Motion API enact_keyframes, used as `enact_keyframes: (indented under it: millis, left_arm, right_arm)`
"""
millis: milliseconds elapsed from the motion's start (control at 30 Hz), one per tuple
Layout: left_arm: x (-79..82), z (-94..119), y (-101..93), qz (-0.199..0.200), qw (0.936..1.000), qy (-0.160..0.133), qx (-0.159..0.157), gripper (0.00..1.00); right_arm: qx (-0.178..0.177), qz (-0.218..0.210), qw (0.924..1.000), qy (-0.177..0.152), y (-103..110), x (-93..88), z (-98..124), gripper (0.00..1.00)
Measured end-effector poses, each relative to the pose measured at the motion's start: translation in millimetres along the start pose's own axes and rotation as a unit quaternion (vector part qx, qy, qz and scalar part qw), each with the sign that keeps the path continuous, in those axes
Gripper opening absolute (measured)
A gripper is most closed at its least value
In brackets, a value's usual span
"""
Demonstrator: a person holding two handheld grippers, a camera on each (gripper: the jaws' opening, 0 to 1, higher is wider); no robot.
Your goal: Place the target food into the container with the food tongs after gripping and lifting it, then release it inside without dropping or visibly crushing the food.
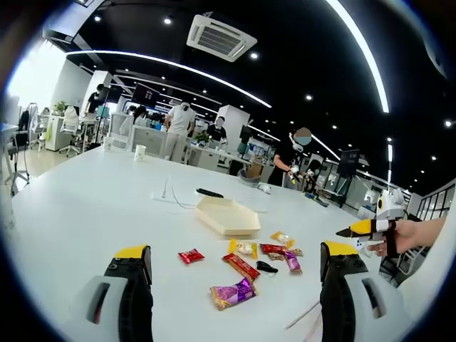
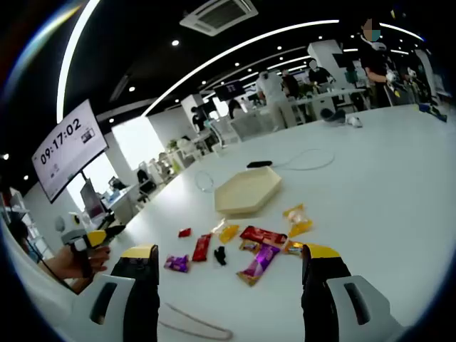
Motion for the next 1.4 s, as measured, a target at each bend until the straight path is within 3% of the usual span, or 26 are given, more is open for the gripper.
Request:
enact_keyframes:
  millis: [1267,1400]
  left_arm:
    - [-6.3,12,-4.0,-0.003,1.0000,-0.004,0.003,0.99]
    - [-9.5,11,-6.2,-0.004,1.0000,0.006,-0.002,0.99]
  right_arm:
    - [0.010,0.009,0.9999,0.010,-4,-6.0,5,0.84]
    - [0.022,0.028,0.9990,0.028,-1,-11.8,6,0.84]
Point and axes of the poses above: the point that each gripper's makers call its tool centre point, and the gripper's own axes: z roughly backward along the fingers, y roughly to its left, x roughly out of its top, the point moved 5 cm from there along z, roughly backward along the fingers, and after that the axes turned 8 degrees about -y, right-handed, at the moved point
